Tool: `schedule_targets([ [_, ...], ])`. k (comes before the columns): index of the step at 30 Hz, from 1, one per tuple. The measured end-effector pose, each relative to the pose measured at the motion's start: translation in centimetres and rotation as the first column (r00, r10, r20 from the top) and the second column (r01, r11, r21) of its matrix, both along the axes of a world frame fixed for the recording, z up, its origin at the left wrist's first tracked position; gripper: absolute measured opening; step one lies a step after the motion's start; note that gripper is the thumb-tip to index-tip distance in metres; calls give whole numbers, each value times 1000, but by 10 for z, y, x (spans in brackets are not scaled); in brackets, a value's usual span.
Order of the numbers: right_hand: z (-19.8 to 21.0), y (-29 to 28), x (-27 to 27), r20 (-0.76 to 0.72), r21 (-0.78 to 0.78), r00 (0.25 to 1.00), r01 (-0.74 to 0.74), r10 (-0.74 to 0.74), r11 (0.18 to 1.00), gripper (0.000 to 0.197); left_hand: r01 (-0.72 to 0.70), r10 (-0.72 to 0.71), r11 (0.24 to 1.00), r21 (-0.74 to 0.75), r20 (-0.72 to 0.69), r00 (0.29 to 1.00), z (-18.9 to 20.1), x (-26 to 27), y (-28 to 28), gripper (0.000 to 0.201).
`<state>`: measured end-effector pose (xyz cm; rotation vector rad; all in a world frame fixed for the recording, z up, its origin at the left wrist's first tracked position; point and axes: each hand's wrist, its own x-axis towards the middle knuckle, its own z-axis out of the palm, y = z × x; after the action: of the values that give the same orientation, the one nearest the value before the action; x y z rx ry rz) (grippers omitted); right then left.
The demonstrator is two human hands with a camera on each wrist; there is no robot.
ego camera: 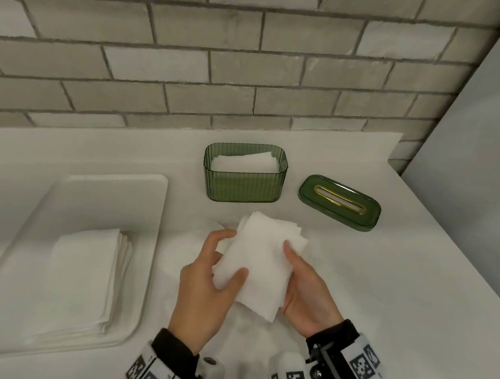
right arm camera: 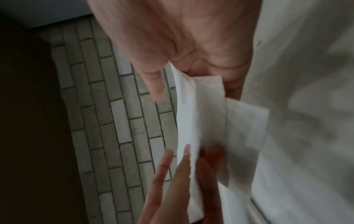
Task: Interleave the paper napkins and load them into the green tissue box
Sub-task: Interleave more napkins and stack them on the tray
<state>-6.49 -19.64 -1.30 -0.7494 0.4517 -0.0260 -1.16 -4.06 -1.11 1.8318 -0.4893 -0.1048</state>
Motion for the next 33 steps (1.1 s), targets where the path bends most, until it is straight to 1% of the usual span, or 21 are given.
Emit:
schedule_targets([
  [1, -2, 0, 0, 0, -74, 1000, 15, -15, 997, 35, -40, 40, 999, 14, 5, 999, -2, -1, 0, 45],
  [3, -5, -1, 1, 17, -195, 999, 52, -50, 979, 36, -115, 115, 993, 27, 26, 993, -5, 2, 1, 42],
  [5, -3, 0, 1, 65, -299, 996, 75, -58, 951, 37, -149, 146, 988, 50, 49, 988, -5, 8, 3, 42],
  [7, 3, 1, 1, 149, -414, 988, 103, -44, 904, 37, -84, 84, 996, 5, -10, 996, 1, 10, 4, 41],
  [8, 7, 1, 1, 199, -472, 980, 119, -26, 874, 36, -29, 26, 998, -51, -46, 999, 5, 9, 4, 38],
  [10, 12, 1, 3, 279, -567, 960, 151, 16, 810, 36, 44, -53, 987, -155, -58, 997, 10, 5, 2, 27],
  [12, 11, -2, 6, 301, -630, 952, 160, 49, 760, 37, 50, -61, 980, -192, -49, 997, 7, 3, 0, 22],
  [14, 3, -1, 10, 279, -678, 958, 149, 65, 719, 36, 48, -59, 984, -173, -62, 996, -3, 3, -5, 17],
  [16, -4, 1, 12, 233, -696, 971, 132, 48, 706, 37, 55, -66, 989, -135, -80, 995, -10, 4, -9, 16],
  [19, -9, 4, 16, 200, -705, 980, 129, 21, 698, 46, 72, -83, 990, -122, -90, 992, -14, 2, -16, 24],
  [21, -10, 4, 19, 180, -732, 983, 120, 21, 670, 54, 41, -52, 991, -128, -85, 995, -14, 3, -19, 28],
  [23, -13, 1, 20, 108, -784, 993, 62, 38, 617, 59, -22, 5, 988, -155, -104, 995, -15, 6, -20, 24],
  [25, -14, -12, 16, -25, -837, 994, -77, 102, 542, 58, -98, 66, 975, -198, -161, 985, -15, 12, -15, 19],
  [26, -15, -23, 13, -118, -855, 983, -173, 143, 488, 55, -142, 97, 963, -229, -195, 976, -14, 15, -10, 18],
  [28, -15, -53, 5, -302, -873, 935, -349, 185, 340, 49, -243, 169, 925, -291, -258, 951, -14, 25, 4, 15],
  [29, -13, -70, 0, -368, -871, 913, -405, 178, 277, 47, -295, 202, 900, -321, -292, 935, -13, 30, 13, 15],
  [31, -7, -100, -7, -464, -860, 878, -479, 123, 177, 47, -380, 252, 850, -366, -352, 902, -13, 39, 27, 20],
  [33, -3, -118, -10, -569, -820, 820, -571, 63, 42, 55, -429, 285, 816, -388, -376, 882, -13, 46, 37, 26],
])
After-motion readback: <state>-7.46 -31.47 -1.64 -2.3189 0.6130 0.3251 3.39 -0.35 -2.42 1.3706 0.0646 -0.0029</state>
